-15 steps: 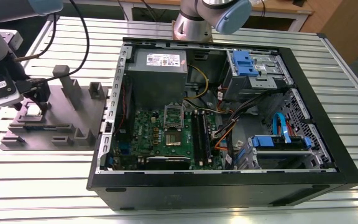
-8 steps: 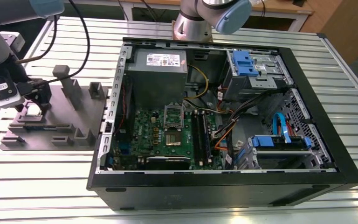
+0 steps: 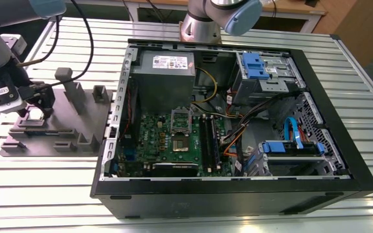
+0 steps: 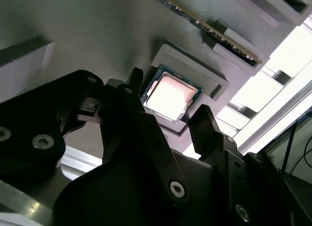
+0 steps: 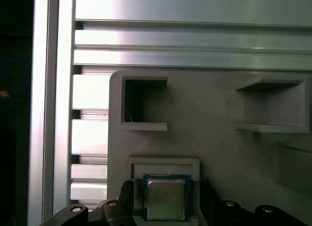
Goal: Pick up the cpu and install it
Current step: 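Pick up the cpu and move it towards the insertion slot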
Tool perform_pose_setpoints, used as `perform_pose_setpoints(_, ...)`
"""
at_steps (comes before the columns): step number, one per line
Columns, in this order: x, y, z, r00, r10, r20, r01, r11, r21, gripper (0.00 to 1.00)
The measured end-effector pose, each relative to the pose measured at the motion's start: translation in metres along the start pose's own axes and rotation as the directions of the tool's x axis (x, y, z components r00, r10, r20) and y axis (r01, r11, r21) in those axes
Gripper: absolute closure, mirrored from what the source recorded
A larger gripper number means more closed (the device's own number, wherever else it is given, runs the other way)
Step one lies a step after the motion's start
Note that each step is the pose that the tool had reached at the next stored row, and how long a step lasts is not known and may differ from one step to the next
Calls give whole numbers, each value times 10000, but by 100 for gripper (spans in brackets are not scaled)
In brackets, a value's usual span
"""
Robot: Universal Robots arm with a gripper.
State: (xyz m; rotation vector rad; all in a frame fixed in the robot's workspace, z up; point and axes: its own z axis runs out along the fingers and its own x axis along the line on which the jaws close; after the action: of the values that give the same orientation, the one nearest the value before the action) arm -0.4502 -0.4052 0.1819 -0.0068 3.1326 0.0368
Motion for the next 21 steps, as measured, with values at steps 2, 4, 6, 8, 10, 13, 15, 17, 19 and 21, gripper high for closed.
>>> perform_pose_setpoints(2,1,1,1,10000,1,3,-1,10000,0,35)
perform_pose_setpoints(4,1,1,1,10000,1,4,-1,10000,0,35)
perform_pose_setpoints(6,10,1,1,10000,2,5,-2,10000,0,35)
perform_pose_setpoints(8,30,1,0,10000,1,4,-1,10000,1,35)
perform_pose_setpoints(10,36,0,0,10000,0,3,0,10000,1,35)
perform_pose_setpoints(13,39,1,1,10000,1,4,-1,10000,0,35)
perform_pose_setpoints(15,39,0,0,10000,1,4,-1,10000,0,35)
perform_pose_setpoints(17,40,-8,1,10000,2,3,-2,10000,1,35)
perform_pose_setpoints(19,36,-13,1,10000,2,4,-2,10000,0,35)
perform_pose_setpoints(21,31,-19,2,10000,9,4,-9,10000,1,35)
